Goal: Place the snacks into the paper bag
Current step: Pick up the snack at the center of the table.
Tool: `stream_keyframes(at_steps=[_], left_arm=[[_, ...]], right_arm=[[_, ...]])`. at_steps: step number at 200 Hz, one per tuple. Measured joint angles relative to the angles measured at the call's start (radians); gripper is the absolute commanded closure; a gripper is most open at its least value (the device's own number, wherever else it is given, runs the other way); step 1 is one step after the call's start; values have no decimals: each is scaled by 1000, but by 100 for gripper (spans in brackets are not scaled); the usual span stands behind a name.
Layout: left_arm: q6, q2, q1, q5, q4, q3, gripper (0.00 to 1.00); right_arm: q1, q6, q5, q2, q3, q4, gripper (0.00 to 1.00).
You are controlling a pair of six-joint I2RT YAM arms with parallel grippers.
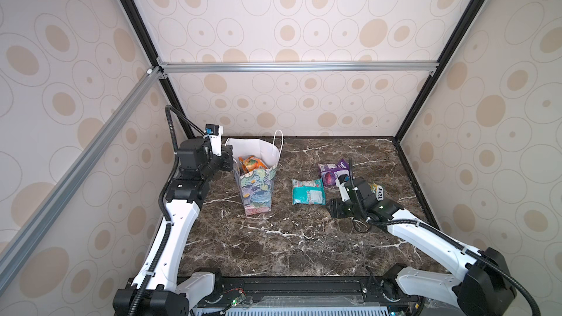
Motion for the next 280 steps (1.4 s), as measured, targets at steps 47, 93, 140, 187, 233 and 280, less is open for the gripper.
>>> stream_keyframes(at_steps=[47,93,140,187,233,280], left_arm=[[0,0,0,-3,0,0,100],[0,0,0,-5,0,0,100],[0,0,0,-10,0,0,100],[0,2,0,-11,0,0,100],[0,6,0,-11,0,0,100],[0,6,0,-11,0,0,100]], right_arm=[[-103,-27,-77,190,4,158,44],[-120,-47,-147,402,77,285,48],[-152,-54,-163,513,129,359,51],[-175,-51,-169,547,158,400,57],[-175,-50,-188,585,167,409,61],[-175,-39,-203,603,167,427,88]])
